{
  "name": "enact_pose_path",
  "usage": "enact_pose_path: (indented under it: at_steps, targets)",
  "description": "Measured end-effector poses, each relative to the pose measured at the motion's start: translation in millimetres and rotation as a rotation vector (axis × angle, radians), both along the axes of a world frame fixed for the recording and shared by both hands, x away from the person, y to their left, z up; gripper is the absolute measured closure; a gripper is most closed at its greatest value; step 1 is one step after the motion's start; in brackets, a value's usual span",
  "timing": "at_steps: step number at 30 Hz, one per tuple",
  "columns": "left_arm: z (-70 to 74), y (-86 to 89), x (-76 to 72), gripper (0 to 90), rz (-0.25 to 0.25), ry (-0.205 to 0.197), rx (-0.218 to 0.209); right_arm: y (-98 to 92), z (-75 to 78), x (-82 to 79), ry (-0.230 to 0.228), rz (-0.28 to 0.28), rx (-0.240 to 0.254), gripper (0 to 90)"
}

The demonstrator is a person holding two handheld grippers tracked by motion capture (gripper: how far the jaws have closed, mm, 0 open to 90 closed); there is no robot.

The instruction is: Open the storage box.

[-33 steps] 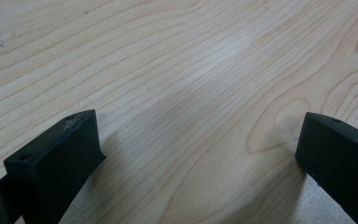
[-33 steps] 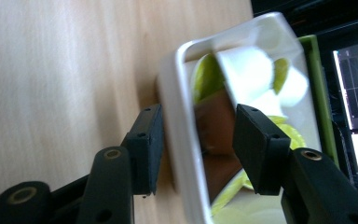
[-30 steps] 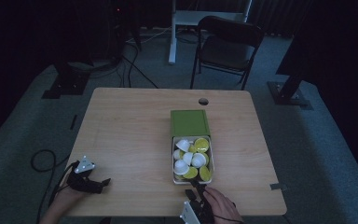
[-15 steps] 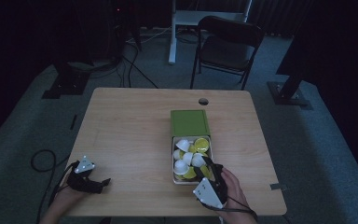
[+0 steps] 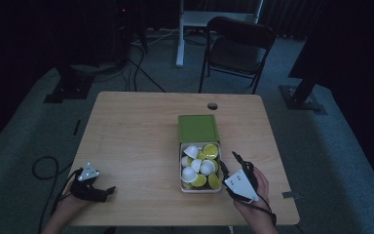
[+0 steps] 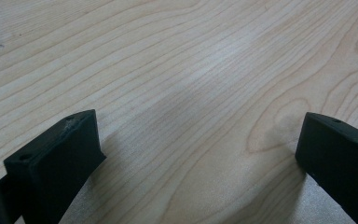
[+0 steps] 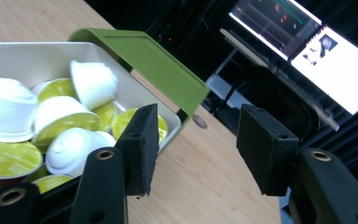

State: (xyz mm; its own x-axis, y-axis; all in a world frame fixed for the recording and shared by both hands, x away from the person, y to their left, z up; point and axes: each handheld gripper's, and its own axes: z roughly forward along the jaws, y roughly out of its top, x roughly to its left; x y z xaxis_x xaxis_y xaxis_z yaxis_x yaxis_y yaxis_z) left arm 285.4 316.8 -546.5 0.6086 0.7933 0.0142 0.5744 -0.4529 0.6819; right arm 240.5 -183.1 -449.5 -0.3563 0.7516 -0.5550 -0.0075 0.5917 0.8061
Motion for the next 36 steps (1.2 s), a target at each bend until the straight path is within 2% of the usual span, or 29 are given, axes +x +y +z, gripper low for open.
enact_pose_path:
  at_steps: [2, 5, 7, 9, 11, 19, 24, 28, 29, 31, 32, 34, 36]
  targets:
    - [0.0, 0.0, 0.0, 0.0, 0.0, 0.0, 0.0, -3.5, -0.4, 1.4, 0.008, -0.007, 0.019, 47.1]
    - [-0.1, 0.0, 0.0, 0.0, 0.0, 0.0, -0.001, -16.5, -2.6, 6.2, 0.027, -0.047, 0.081, 43.8]
    - [0.0, 0.0, 0.0, 0.0, 0.0, 0.0, 0.0, -19.0, -3.0, 7.0, 0.027, -0.055, 0.09, 41.7]
    - [0.0, 0.0, 0.0, 0.0, 0.0, 0.0, 0.0, -25.0, -4.1, 9.6, 0.048, -0.078, 0.108, 36.9]
    - [0.0, 0.0, 0.0, 0.0, 0.0, 0.0, 0.0, -31.2, -6.4, 11.9, 0.066, -0.093, 0.149, 36.2]
    - [0.0, 0.0, 0.0, 0.0, 0.0, 0.0, 0.0, -51.8, -20.3, 23.1, 0.151, -0.149, 0.256, 27.1]
    - [0.0, 0.0, 0.0, 0.0, 0.0, 0.0, 0.0, -58.2, -27.5, 26.8, 0.187, -0.159, 0.281, 26.1]
    - [-0.1, 0.0, 0.0, 0.0, 0.0, 0.0, -0.001, -69.0, -39.8, 33.0, 0.25, -0.18, 0.332, 25.9]
    - [-0.1, 0.0, 0.0, 0.0, 0.0, 0.0, -0.001, -69.0, -39.8, 33.0, 0.25, -0.18, 0.332, 25.9]
    - [0.0, 0.0, 0.0, 0.0, 0.0, 0.0, -0.001, -77.5, -47.3, 36.3, 0.293, -0.192, 0.369, 29.3]
    - [0.0, 0.0, 0.0, 0.0, 0.0, 0.0, -0.001, -77.5, -47.3, 36.3, 0.293, -0.192, 0.369, 29.3]
    - [0.0, 0.0, 0.0, 0.0, 0.0, 0.0, -0.001, -85.2, -54.6, 39.5, 0.326, -0.227, 0.394, 29.2]
    - [0.0, 0.0, 0.0, 0.0, 0.0, 0.0, -0.001, -87.6, -56.9, 40.5, 0.336, -0.239, 0.403, 29.1]
